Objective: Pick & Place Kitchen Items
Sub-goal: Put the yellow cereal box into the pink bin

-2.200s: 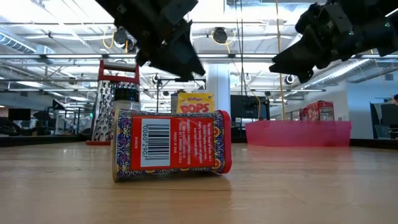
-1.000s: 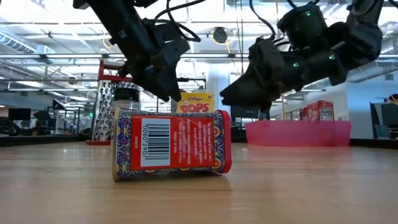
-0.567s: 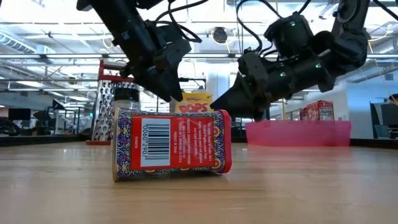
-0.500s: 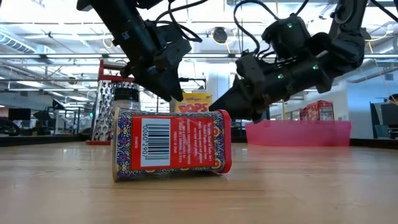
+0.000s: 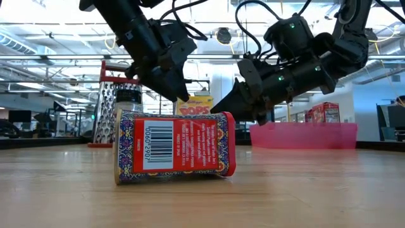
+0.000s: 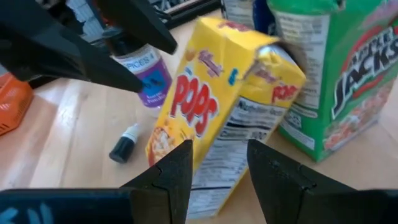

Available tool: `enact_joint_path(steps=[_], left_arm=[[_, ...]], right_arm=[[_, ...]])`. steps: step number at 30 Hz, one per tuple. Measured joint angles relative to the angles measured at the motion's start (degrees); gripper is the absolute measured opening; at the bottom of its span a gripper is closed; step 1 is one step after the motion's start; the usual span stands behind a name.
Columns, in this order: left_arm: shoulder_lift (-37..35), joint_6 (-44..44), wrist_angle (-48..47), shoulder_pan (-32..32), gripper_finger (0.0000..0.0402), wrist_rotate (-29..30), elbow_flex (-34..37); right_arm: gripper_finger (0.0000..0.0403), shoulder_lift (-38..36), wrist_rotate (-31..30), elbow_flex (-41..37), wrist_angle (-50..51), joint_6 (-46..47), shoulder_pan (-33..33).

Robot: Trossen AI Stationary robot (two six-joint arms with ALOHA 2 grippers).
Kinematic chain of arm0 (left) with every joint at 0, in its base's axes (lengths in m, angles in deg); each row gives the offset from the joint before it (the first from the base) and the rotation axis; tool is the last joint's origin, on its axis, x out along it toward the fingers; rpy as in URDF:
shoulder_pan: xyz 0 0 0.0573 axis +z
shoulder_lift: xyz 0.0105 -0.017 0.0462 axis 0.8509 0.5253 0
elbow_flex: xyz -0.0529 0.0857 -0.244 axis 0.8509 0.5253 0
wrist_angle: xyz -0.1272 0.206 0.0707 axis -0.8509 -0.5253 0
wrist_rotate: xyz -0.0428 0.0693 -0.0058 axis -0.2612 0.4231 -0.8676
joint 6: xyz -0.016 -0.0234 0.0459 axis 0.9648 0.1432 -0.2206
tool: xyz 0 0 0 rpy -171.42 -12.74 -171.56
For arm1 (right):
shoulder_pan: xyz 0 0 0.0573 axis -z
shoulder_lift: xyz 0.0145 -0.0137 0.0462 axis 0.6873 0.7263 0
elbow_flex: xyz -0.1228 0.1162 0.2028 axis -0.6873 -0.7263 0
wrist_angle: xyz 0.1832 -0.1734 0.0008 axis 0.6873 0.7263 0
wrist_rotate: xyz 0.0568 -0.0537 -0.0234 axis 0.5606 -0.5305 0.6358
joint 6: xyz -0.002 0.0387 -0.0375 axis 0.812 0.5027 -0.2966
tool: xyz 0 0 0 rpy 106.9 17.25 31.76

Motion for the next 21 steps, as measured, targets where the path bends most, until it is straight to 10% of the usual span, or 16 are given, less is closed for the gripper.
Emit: enact_joint_path(steps=[21], left_arm=[[0.0,-1.63,4.24,0.04,0.0186,-1.11,0.0]], right_arm=[[0.0144,2.04,2.0,0.58,-0.48,2.65,0.03]])
